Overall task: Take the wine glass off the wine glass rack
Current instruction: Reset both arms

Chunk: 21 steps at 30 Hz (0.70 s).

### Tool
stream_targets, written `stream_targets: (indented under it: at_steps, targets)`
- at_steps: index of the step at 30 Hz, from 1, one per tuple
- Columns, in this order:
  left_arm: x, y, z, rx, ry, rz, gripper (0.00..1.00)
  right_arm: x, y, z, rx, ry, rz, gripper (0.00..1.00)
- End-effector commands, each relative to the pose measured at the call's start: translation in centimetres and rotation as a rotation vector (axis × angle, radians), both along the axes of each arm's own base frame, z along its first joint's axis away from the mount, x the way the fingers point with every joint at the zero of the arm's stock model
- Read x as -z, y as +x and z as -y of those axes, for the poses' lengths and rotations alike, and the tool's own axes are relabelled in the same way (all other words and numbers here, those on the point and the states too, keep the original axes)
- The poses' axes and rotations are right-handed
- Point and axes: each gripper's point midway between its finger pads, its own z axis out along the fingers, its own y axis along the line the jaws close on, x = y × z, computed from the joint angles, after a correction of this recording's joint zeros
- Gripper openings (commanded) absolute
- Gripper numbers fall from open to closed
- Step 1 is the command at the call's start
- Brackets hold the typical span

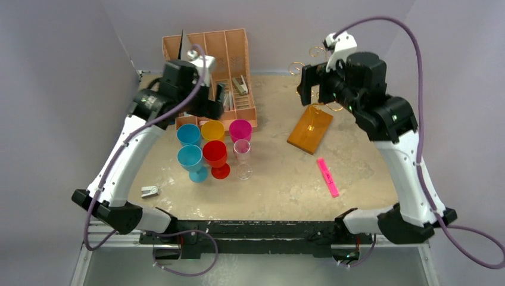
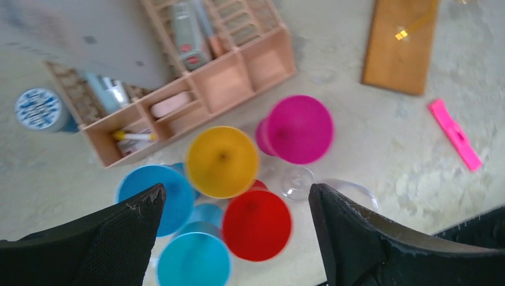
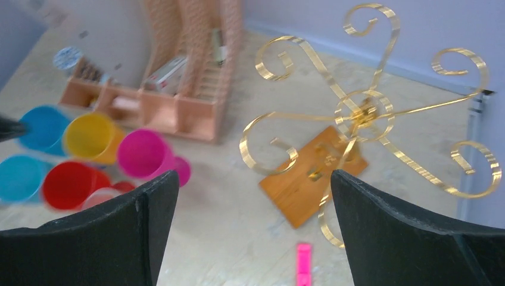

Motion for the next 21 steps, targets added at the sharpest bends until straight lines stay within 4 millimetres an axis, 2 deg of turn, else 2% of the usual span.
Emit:
stream_targets:
  at_steps: [1,2,3,5,8,11,15,17,19,21]
  targets:
    - [-4.6,0.3,-5.1,-0.005,-0.103,0.077,0.89,0.2,5.2,5.6,0.21,-0.025,-0.057,0.99]
    - [-4.8,0.7,-6.8,-0.04,-0.115,0.072,0.89,1.1,6.3,7.2,0.28,0.031,-0.102,0.99]
    - [-4.9,1.5,-10.0,-0.137,-0.122,0.073,0.9,1.9,7.0,9.0,0.342,0.07,-0.133,0.99]
    - [-5.0,2.2,-13.0,-0.254,-0.106,0.093,0.93,1.5,7.2,10.0,0.353,0.1,-0.103,0.99]
    - [-5.9,2.1,-15.3,-0.366,-0.097,0.128,0.95,-0.6,7.1,10.7,0.328,0.093,0.009,0.99]
    - [-6.9,1.4,-16.5,-0.442,-0.09,0.16,0.99,-2.0,6.1,12.8,0.397,0.044,0.023,0.99]
    - [-6.7,0.3,-19.4,-0.649,-0.069,0.176,0.99,1.0,3.7,17.0,0.592,-0.056,-0.073,0.99]
    - [-6.2,-0.6,-20.2,-0.707,-0.061,0.175,0.99,3.1,1.2,18.5,0.681,-0.002,-0.118,0.99]
    - [-5.7,-1.3,-20.7,-0.741,-0.06,0.194,0.99,5.0,-0.3,18.4,0.655,0.078,-0.067,0.99]
    - [-5.8,-1.9,-20.7,-0.738,-0.073,0.23,0.99,5.6,-1.3,17.4,0.593,0.094,-0.062,0.99]
